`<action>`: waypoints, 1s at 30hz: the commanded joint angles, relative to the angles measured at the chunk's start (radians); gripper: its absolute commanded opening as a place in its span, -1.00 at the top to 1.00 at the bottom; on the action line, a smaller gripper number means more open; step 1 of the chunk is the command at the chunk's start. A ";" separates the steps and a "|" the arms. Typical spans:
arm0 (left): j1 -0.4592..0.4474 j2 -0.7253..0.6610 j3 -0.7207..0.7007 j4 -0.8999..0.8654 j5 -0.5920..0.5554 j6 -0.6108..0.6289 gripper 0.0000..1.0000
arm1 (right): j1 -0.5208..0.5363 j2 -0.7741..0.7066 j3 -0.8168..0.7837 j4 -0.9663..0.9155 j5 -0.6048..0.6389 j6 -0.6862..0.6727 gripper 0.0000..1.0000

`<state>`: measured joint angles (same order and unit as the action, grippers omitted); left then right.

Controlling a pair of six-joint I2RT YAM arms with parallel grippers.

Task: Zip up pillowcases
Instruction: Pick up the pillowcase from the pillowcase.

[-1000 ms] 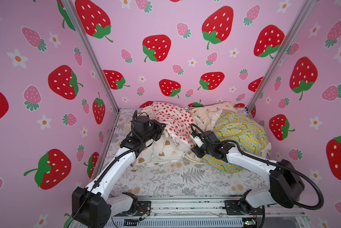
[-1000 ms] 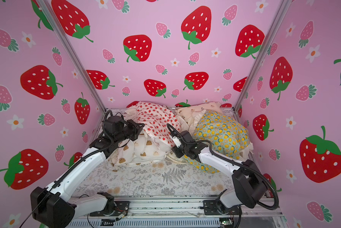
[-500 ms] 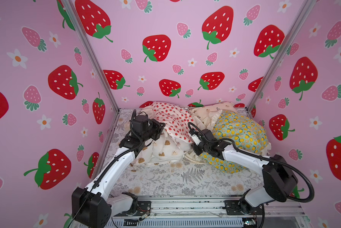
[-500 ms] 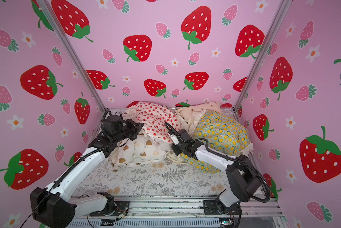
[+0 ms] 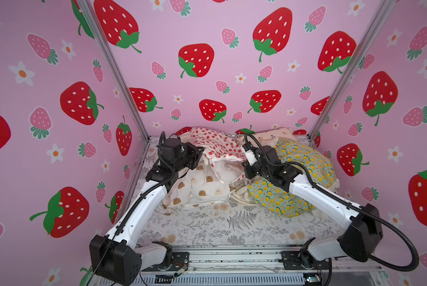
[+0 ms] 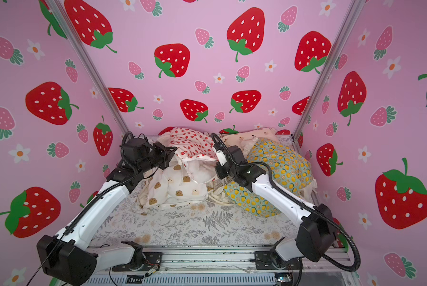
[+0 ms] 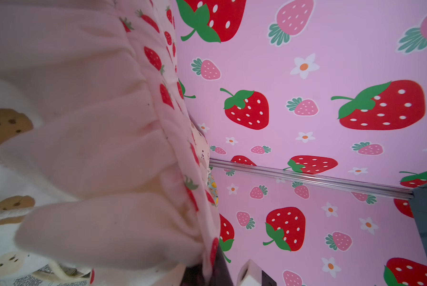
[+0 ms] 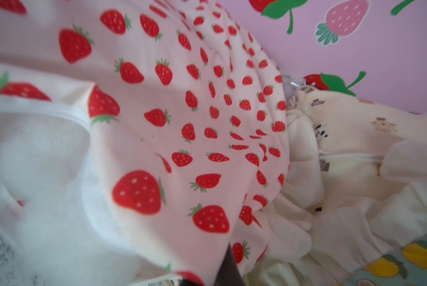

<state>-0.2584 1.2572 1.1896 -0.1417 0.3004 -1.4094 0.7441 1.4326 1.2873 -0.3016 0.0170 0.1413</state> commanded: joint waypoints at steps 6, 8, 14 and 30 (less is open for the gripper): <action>0.010 0.020 0.197 -0.055 0.015 -0.014 1.00 | -0.128 -0.052 0.268 -0.236 0.028 0.110 1.00; -0.002 0.022 0.212 -0.070 0.022 -0.009 1.00 | -0.157 -0.044 0.296 -0.253 0.047 0.106 1.00; -0.068 -0.011 0.106 -0.060 0.071 -0.057 0.98 | -0.163 0.030 0.334 -0.331 -0.018 0.087 1.00; -0.124 -0.182 -0.094 -0.219 0.123 0.329 -0.34 | -0.183 0.041 0.304 -0.307 -0.103 0.179 1.00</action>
<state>-0.3809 1.1309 1.1194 -0.3141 0.4229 -1.2266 0.5663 1.4628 1.5623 -0.6064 -0.0685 0.2939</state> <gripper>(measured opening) 0.640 0.042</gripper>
